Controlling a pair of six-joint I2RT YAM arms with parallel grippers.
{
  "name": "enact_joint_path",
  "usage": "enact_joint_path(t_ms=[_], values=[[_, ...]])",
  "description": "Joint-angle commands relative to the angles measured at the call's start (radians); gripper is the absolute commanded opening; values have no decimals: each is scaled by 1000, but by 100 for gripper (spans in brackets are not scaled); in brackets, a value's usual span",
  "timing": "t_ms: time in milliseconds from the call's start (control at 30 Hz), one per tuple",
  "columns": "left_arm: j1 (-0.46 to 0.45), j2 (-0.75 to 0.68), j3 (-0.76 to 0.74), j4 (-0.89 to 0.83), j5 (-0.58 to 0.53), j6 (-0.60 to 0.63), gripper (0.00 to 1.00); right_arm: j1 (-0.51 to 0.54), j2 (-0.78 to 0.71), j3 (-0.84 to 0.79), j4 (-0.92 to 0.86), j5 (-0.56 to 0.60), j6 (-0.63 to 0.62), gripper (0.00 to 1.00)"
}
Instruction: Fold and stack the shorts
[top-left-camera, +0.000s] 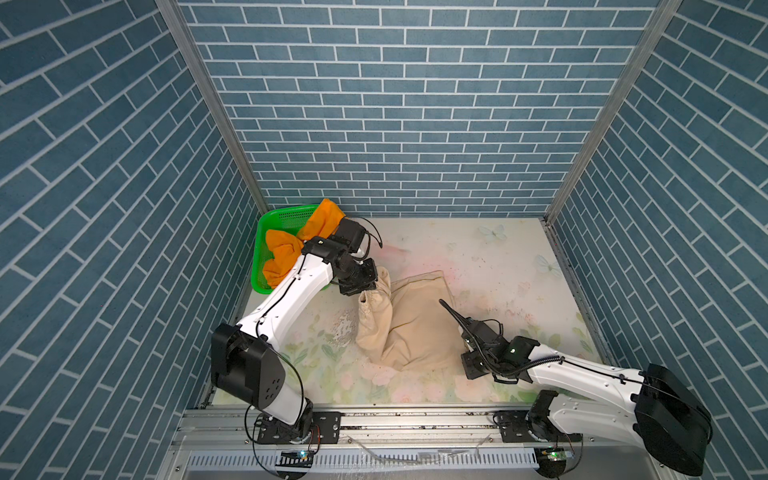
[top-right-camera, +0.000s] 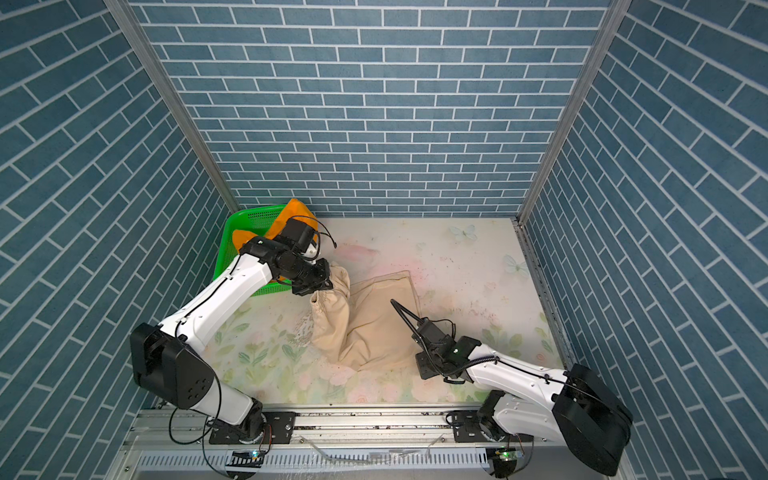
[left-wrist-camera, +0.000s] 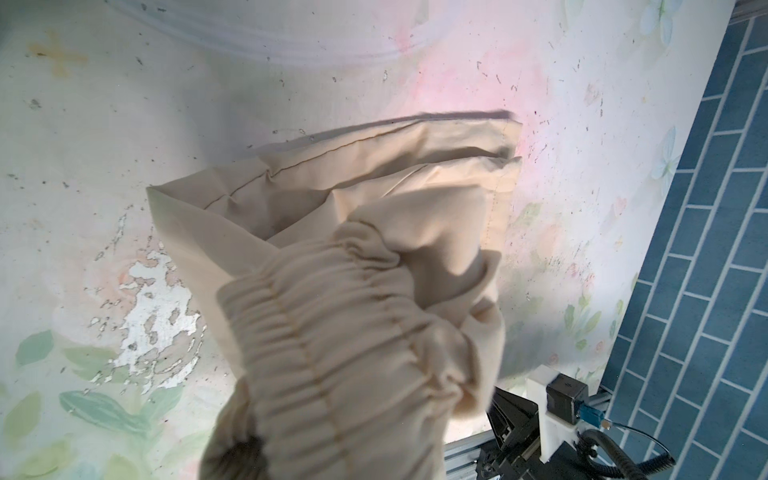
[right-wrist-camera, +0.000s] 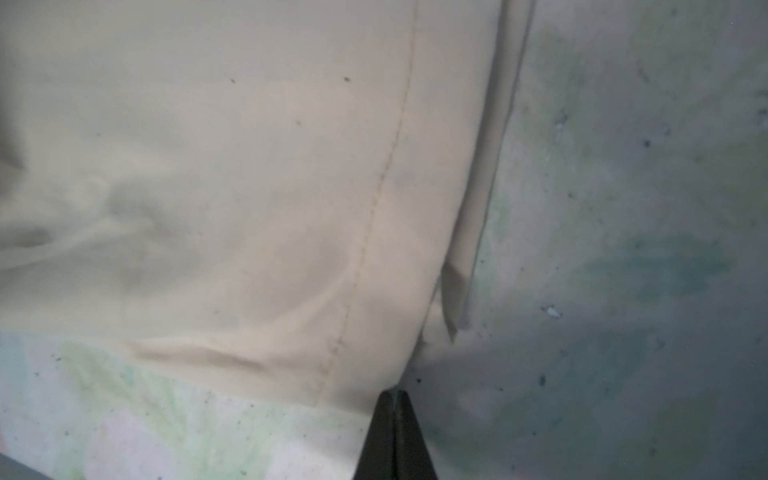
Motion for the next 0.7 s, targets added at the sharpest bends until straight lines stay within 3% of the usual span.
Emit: enact_joint_path(t_ms=[0, 433, 600, 667], values=[[-59, 42, 83, -24, -81, -58, 0, -2, -38, -32, 36, 9, 94, 5], [-301, 286, 318, -88, -168, -146, 0, -1, -213, -117, 100, 8, 141, 5], [-366, 366, 331, -65, -161, -163, 2, 0, -249, -121, 107, 11, 136, 24], [-382, 387, 317, -38, -161, -167, 18, 0, -265, -108, 95, 6, 129, 35]])
